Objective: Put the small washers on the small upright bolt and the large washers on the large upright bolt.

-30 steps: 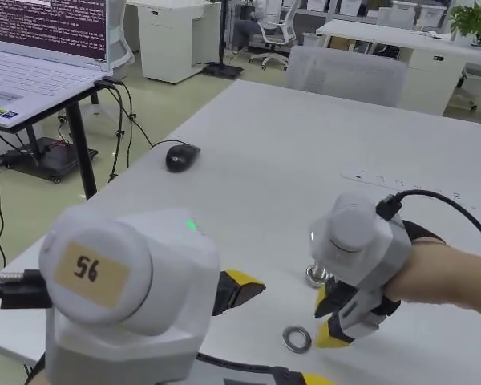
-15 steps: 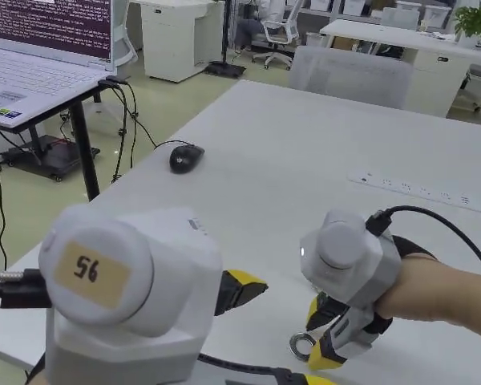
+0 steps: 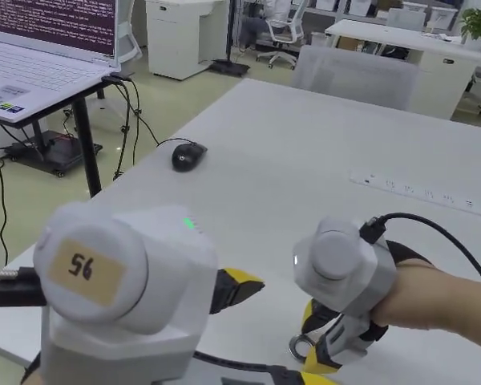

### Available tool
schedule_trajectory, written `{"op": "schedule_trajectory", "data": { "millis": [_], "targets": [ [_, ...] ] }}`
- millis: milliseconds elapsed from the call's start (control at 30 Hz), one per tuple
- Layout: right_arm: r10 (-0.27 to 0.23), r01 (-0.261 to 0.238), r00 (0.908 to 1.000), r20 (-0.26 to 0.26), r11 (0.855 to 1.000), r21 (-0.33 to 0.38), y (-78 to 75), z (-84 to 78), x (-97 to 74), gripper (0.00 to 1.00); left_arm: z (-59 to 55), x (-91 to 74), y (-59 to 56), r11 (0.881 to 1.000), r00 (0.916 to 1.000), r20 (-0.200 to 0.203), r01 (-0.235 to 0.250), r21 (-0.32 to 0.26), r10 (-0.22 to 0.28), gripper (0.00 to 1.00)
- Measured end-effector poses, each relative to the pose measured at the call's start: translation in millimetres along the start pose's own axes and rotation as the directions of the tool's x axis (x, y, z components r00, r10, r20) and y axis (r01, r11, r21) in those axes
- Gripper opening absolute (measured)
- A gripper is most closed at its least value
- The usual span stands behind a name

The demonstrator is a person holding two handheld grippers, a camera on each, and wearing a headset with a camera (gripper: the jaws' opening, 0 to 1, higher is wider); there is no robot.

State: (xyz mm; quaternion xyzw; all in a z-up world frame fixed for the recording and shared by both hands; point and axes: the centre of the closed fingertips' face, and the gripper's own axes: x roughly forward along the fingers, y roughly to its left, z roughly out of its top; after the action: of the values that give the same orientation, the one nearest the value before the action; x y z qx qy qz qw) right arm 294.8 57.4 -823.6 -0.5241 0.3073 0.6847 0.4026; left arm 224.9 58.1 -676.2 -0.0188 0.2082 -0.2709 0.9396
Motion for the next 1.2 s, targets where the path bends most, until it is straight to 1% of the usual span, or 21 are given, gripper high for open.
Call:
{"op": "schedule_trajectory", "data": {
  "millis": [67, 167, 367, 533, 633, 767, 833, 867, 900, 1000, 1067, 1200],
  "targets": [
    [-0.001, 0.001, 1.0, -0.007, 1.0, -0.008, 0.5, -0.1, -0.1, 0.31, 0.7, -0.1, -0.1, 1.0, 1.0, 0.004, -0.001, -0.001, 0.001, 0.68],
    [-0.004, 0.004, 1.0, 0.001, 1.0, -0.012, 0.7, 1.0, 0.0, 0.25, 1.3, -0.5, 0.2, 1.0, 1.0, 0.007, -0.006, -0.002, 0.006, 0.68],
    [-0.008, 0.008, 1.0, -0.006, 1.0, -0.01, 0.5, 1.6, -0.8, 0.23, 2.6, -1.6, 1.4, 1.0, 0.9998, 0.01, -0.015, -0.001, 0.015, 0.69],
    [-0.008, 0.008, 0.9998, 0.019, 1.0, 0.013, -0.5, 0.0, -2.2, 0.22, 1.8, -2.6, 0.4, 1.0, 0.9999, 0.006, -0.015, 0.001, 0.015, 0.68],
    [0.005, -0.005, 1.0, 0.002, 1.0, 0.011, 1.8, -5.6, -5.7, 0.22, 1.9, -2.6, -0.4, 1.0, 0.9999, 0.006, -0.016, 0.004, 0.016, 0.68],
    [-0.014, 0.013, 0.9998, 0.016, 1.0, 0.026, -4.5, -11.5, -23.6, 0.22, 0.7, -1.4, -1.4, 1.0, 0.9999, 0.001, -0.016, 0.006, 0.016, 0.68],
    [-0.038, 0.037, 0.9993, 0.009, 0.999, 0.021, -10.9, -16.4, -33.1, 0.22, 1.0, -0.4, -2.5, 1.0, 0.9999, 0.004, -0.012, 0.003, 0.012, 0.68],
    [-0.04, 0.04, 0.9991, 0.008, 0.999, 0.022, -11.9, -17.4, -35.3, 0.22, 1.0, -0.2, -2.6, 1.0, 0.9999, 0.003, -0.012, 0.003, 0.012, 0.69],
    [-0.045, 0.045, 0.999, 0.007, 0.999, 0.025, -14.7, -19.0, -41.0, 0.22, 1.0, 0.6, -3.3, 1.0, 0.9999, 0.002, -0.01, 0.006, 0.01, 0.68],
    [-0.075, 0.075, 0.9972, -0.003, 0.997, 0.027, -25.8, -25.0, -54.4, 0.22, 0.9, 2.6, -4.6, 1.0, 1.0, -0.003, -0.004, 0.01, 0.004, 0.68],
    [-0.085, 0.085, 0.9963, -0.005, 0.996, 0.032, -30.8, -27.6, -60.4, 0.22, 1.2, 2.9, -4.8, 1.0, 1.0, -0.004, -0.002, 0.012, 0.002, 0.68],
    [-0.114, 0.115, 0.9933, -0.017, 0.993, 0.034, -45.3, -31.6, -72.2, 0.22, 2.1, 3.1, -4.3, 1.0, 1.0, -0.002, 0.001, 0.013, -0.001, 0.68]
  ]
}}
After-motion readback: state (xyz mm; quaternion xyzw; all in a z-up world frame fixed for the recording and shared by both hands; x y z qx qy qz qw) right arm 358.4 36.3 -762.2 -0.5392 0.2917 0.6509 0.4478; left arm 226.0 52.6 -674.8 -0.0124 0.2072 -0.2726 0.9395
